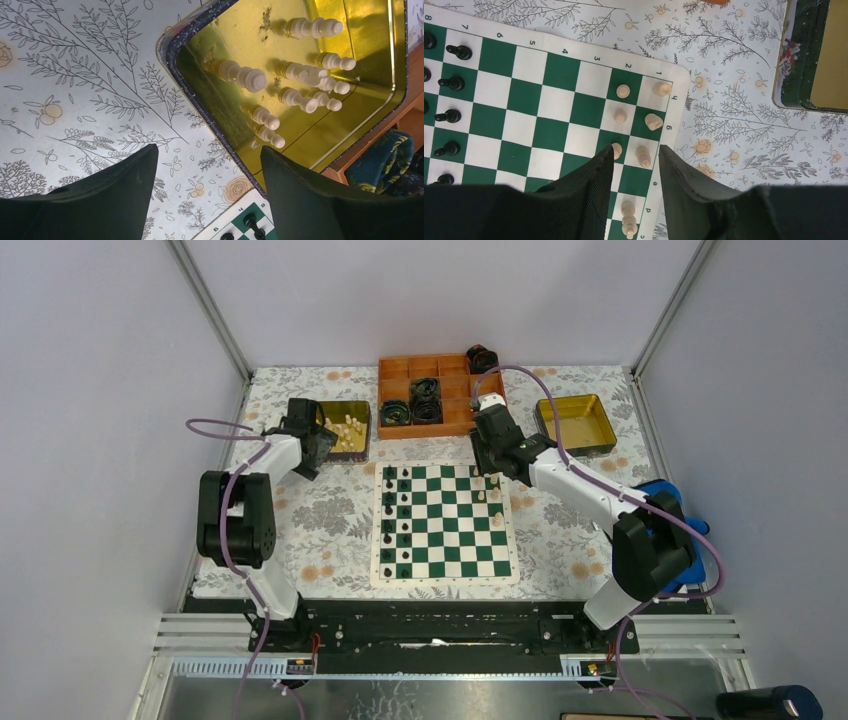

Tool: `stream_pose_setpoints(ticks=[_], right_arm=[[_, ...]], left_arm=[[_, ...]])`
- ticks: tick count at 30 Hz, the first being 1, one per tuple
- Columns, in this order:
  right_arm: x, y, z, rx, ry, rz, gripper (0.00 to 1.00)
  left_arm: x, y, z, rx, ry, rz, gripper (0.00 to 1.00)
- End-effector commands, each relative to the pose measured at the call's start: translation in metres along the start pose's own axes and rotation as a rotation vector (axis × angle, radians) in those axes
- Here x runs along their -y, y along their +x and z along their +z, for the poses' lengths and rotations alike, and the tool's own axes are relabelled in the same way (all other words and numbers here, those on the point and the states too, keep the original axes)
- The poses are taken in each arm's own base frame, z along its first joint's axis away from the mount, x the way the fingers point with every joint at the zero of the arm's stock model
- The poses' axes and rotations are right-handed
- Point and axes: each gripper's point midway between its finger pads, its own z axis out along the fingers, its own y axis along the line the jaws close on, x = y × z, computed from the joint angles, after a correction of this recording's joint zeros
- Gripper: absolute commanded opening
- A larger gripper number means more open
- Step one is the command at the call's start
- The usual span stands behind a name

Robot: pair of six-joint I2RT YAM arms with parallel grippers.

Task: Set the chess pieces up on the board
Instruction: Move the storage box to the center of the board.

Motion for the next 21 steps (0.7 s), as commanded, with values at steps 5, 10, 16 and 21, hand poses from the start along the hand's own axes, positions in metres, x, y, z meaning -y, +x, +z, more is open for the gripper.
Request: stream_pose_setpoints(ticks=[5,10,16,21], right_arm=[[0.001,-0.027,0.002,0.064,-0.007,0.021,0.45],[0.001,-0.028,0.006,0.062,-0.010,0.028,0.45],[0.000,-0.027,0.011,0.054,-0.017,0.033,0.45],[-0.002,-0.027,0.014,0.047,-0.020,0.034,0.45]], left_arm=[[0.022,-0.010,0.008,0.008,0.045,-0.033,0.78],[0.014,-0.018,0.011,0.018,0.021,-0.058,0.74],[0.006,-0.018,0.014,0.014,-0.009,-0.069,0.63],[0.004,-0.018,0.017,0.007,-0.016,-0.074,0.57]])
